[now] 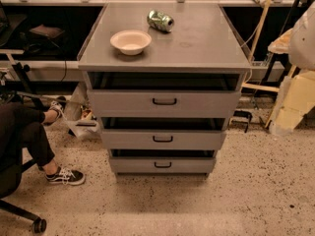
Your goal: Open top drawer
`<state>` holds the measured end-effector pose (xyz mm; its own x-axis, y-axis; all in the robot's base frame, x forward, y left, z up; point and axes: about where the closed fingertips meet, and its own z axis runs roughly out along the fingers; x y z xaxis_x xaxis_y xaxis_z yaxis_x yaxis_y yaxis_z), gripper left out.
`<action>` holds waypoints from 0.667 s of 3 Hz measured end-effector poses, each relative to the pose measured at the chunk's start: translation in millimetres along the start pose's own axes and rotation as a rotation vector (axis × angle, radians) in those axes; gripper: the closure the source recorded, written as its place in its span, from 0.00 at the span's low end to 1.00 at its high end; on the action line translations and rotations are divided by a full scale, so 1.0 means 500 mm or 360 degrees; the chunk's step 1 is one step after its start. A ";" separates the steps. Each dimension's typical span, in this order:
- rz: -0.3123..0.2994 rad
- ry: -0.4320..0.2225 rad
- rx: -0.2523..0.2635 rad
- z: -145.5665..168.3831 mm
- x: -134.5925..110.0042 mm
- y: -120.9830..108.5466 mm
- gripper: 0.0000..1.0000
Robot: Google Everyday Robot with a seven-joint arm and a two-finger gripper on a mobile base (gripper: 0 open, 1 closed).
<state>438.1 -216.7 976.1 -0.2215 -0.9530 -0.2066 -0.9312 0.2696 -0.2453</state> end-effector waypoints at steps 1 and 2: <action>0.0000 0.0000 0.0000 0.000 0.000 0.000 0.00; -0.0005 -0.0012 -0.0018 0.042 -0.019 -0.016 0.00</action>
Offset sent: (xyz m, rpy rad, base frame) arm 0.0362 0.0218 -0.0424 0.0201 0.0395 0.0162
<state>453.7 -206.7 960.1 -0.2167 -0.9527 -0.2132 -0.9350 0.2653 -0.2354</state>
